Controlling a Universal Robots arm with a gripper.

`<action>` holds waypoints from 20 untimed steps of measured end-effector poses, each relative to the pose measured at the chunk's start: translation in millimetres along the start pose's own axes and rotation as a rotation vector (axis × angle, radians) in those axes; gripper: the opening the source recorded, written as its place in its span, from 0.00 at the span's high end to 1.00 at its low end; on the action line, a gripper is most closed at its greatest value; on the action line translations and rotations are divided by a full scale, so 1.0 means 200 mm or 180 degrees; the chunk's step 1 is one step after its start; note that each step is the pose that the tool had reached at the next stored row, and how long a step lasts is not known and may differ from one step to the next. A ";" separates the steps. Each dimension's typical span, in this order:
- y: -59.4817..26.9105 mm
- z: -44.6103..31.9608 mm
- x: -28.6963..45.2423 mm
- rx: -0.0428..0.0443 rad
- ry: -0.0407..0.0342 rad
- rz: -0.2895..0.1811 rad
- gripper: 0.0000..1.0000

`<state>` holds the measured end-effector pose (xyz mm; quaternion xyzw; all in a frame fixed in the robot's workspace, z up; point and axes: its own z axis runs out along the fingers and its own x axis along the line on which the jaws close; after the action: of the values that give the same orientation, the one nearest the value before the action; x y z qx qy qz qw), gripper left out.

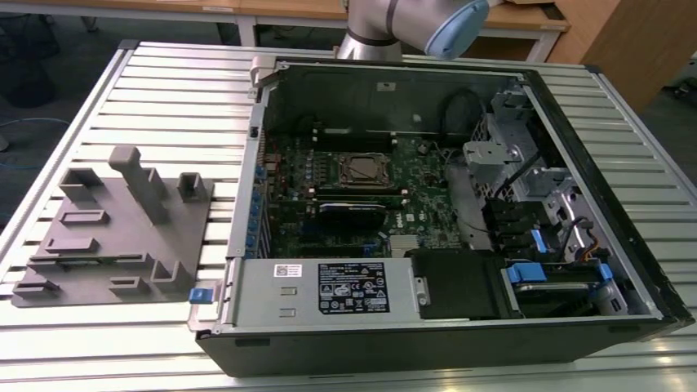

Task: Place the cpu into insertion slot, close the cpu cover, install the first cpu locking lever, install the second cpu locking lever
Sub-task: 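Install the first cpu locking lever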

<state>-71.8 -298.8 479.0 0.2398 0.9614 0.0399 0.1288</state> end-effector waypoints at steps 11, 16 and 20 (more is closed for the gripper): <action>-0.014 0.097 0.022 0.0003 0.0034 0.0005 0.89; -0.017 0.121 0.028 0.0003 0.0041 0.0005 0.89; -0.019 0.140 0.032 0.0003 0.0045 0.0006 0.89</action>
<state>-71.5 -298.8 450.0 0.2404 0.9621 0.0412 0.1219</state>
